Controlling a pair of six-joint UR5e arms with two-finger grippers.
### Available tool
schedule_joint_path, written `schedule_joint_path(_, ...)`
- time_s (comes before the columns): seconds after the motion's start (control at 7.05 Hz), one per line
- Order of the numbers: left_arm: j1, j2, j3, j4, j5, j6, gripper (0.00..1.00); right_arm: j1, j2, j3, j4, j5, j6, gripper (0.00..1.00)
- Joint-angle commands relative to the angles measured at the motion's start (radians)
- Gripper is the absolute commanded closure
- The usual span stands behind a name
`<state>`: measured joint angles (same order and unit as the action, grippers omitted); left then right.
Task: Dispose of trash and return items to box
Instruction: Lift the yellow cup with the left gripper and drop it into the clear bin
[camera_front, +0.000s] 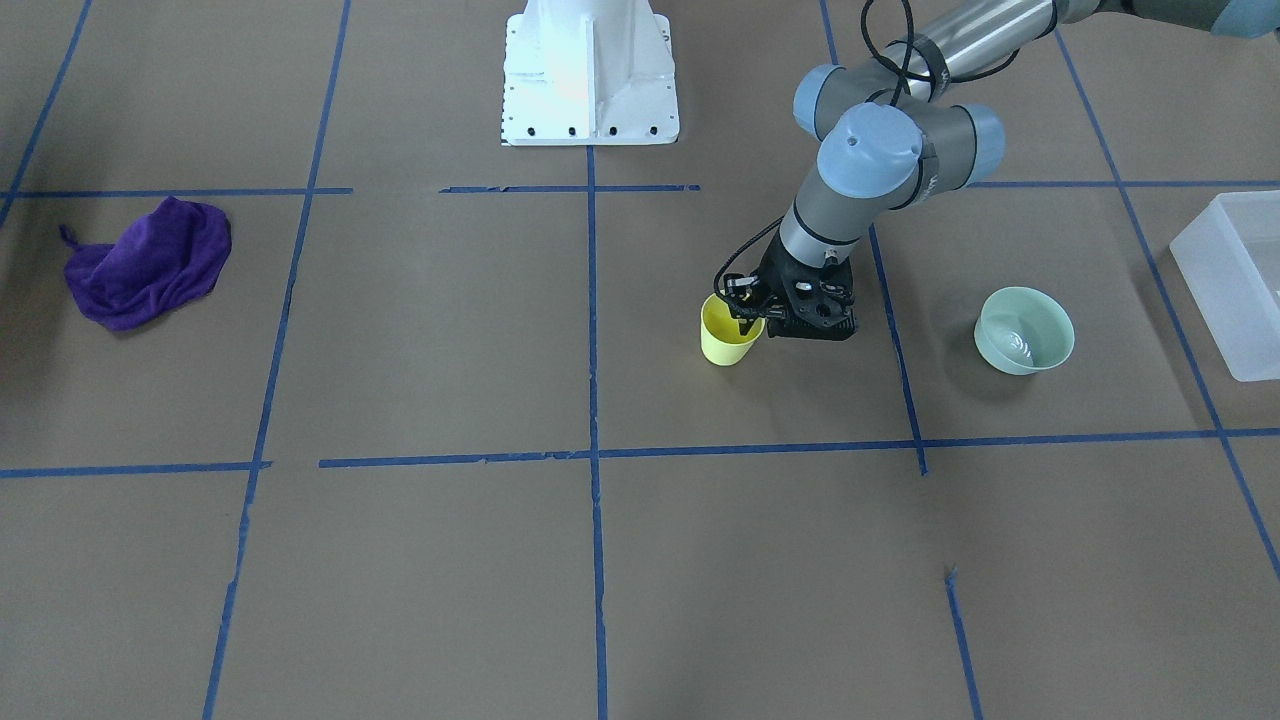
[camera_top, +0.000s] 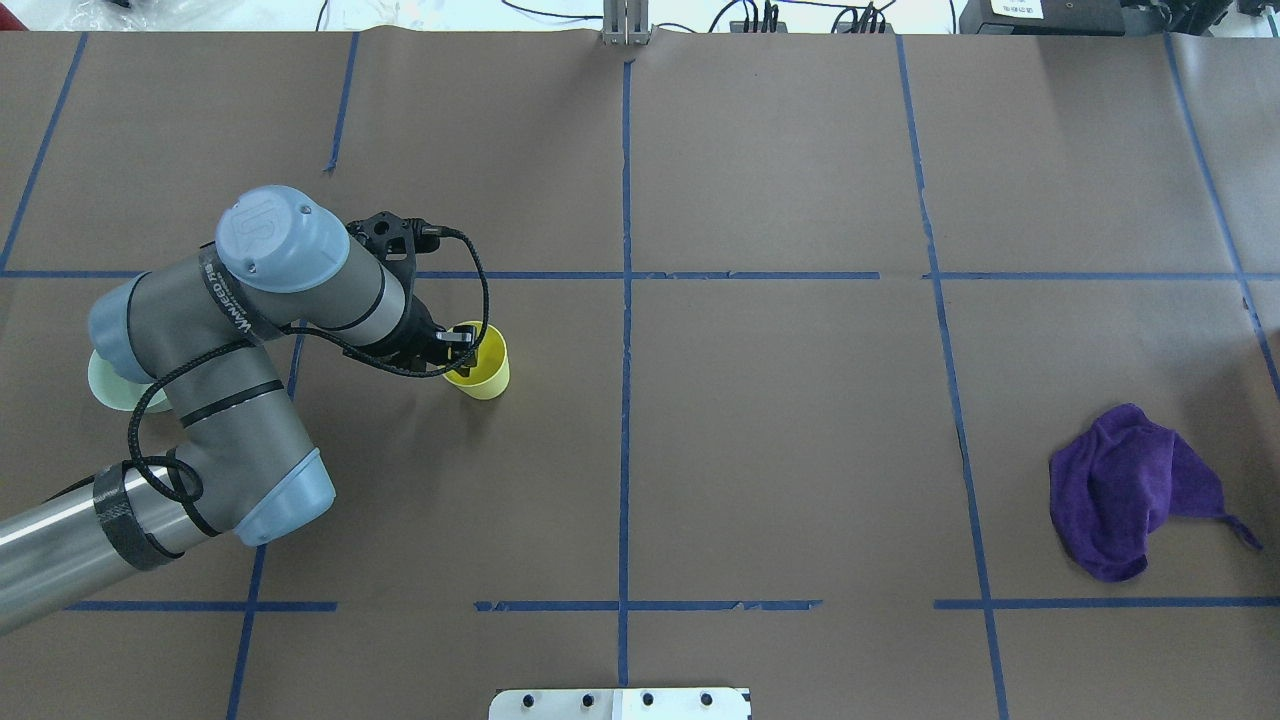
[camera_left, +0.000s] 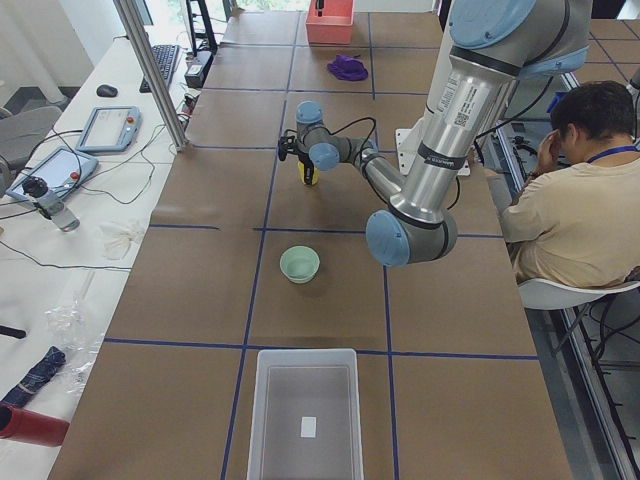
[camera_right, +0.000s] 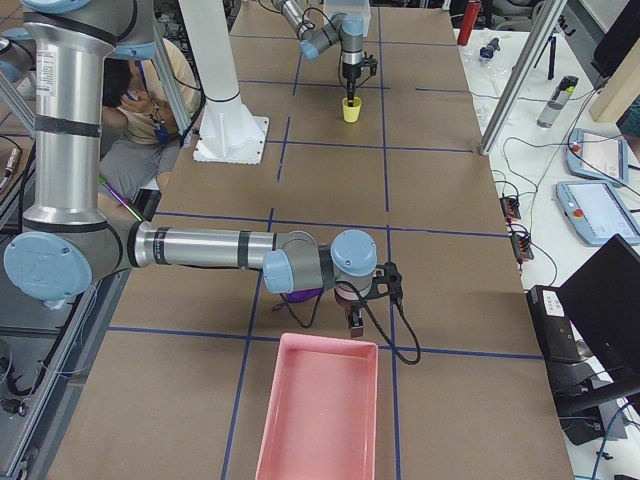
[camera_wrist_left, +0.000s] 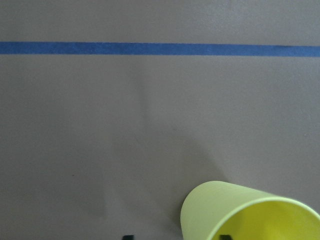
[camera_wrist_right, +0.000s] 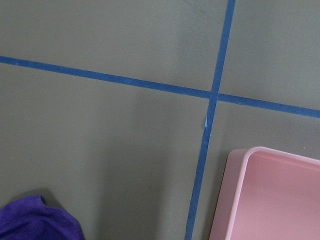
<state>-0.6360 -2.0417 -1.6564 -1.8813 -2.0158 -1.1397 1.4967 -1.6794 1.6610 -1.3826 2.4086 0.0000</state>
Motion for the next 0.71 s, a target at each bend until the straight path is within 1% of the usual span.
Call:
schedule_joint_path(0.0, -0.031, 0.005, -0.084, 0.002, -0.001, -0.005, 1.0, -0.003, 0.003, -0.001, 0.001, 0.026, -0.002, 0.0)
schedule_joint_path(0.14, -0.148, 0.032, -0.203, 0.025, -0.004, 0.009, 1.0, -0.003, 0.003, -0.001, 0.031, 0.046, 0.001, 0.0)
schedule_joint_path(0.28, -0.307, 0.079, -0.283, 0.056, -0.012, 0.033, 1.0, -0.01, 0.003, -0.01, 0.051, 0.05, 0.003, 0.0)
schedule_joint_path(0.43, -0.418, 0.145, -0.325, 0.118, -0.05, 0.271, 1.0, -0.018, 0.003, -0.01, 0.051, 0.05, 0.002, 0.0)
schedule_joint_path(0.57, -0.515, 0.285, -0.368, 0.163, -0.066, 0.534, 1.0, -0.021, 0.003, -0.01, 0.053, 0.05, 0.002, 0.0)
